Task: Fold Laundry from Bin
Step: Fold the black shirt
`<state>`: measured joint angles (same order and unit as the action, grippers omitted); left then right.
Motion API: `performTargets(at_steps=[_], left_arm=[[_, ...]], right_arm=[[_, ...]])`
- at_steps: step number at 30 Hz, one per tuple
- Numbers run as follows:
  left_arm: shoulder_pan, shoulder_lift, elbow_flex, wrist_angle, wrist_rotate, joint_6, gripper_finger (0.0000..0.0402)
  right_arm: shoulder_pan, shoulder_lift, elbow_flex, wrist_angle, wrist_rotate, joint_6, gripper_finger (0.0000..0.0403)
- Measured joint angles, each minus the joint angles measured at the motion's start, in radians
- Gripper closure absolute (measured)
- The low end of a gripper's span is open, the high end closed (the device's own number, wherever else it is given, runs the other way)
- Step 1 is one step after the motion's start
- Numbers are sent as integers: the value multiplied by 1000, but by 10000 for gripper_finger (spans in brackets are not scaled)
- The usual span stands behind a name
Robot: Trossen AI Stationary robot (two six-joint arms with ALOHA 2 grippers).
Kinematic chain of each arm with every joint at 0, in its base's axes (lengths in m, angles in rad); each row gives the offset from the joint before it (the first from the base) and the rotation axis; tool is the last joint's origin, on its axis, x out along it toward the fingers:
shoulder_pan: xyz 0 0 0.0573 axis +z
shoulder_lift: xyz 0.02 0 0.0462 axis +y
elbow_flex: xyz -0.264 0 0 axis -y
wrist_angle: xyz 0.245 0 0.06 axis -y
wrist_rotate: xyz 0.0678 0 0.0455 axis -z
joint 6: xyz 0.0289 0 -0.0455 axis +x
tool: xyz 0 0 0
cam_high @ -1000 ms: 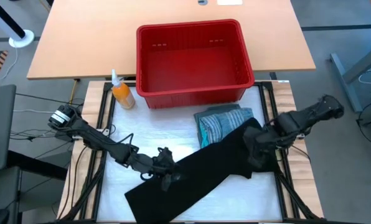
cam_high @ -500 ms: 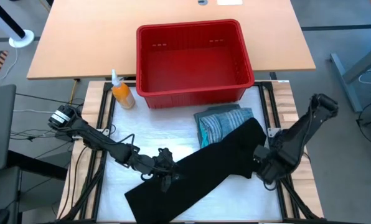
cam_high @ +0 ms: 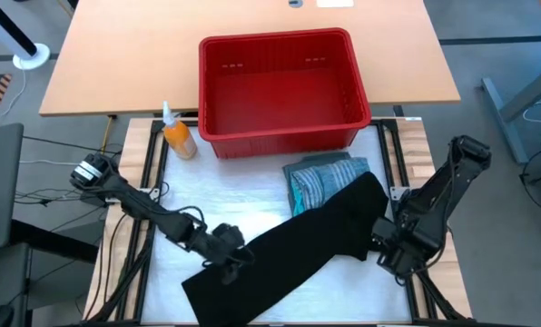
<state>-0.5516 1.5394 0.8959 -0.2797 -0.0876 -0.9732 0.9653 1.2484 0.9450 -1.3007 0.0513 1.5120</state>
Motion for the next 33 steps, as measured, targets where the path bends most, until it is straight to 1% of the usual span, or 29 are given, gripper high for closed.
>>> performTargets(at_steps=[2,4,7,9,11,14,17,19,22,25,26,28,30,32,33], left_arm=[[-56,0,0,-51,13,-37,235],[-113,0,0,-66,11,-52,235],[-200,0,0,-89,-15,-25,235],[-253,0,0,-139,-37,-18,235],[-300,0,0,-230,-63,-88,235],[-348,0,-1,-318,-100,-257,235],[-374,0,-25,-258,-82,-320,235],[-385,0,-55,-204,-96,-355,235],[-385,0,-115,-194,-113,-431,235],[-384,-4,-167,-126,-119,-438,236],[-387,-5,-178,-112,-117,-426,241],[-391,-5,-193,-109,-108,-414,266],[-394,-5,-197,-137,-104,-401,312],[-398,-5,-198,-148,-111,-386,371],[-399,-4,-198,-132,-112,-377,385]], right_arm=[[0,0,27,11,0,0,159],[0,0,51,36,10,-1,159],[0,0,73,124,67,-23,159],[-1,0,76,201,101,-51,159],[-14,1,76,250,120,-69,159],[-40,4,76,284,130,-69,159],[-73,9,76,309,132,-70,159],[-90,15,76,323,132,-79,159],[-110,16,76,346,132,-83,159],[-123,16,76,372,131,-96,159],[-125,16,76,373,131,-96,159],[-125,16,76,372,131,-98,159],[-125,16,76,372,131,-98,159],[-125,16,76,371,131,-91,159],[-125,16,76,371,131,-82,159]])
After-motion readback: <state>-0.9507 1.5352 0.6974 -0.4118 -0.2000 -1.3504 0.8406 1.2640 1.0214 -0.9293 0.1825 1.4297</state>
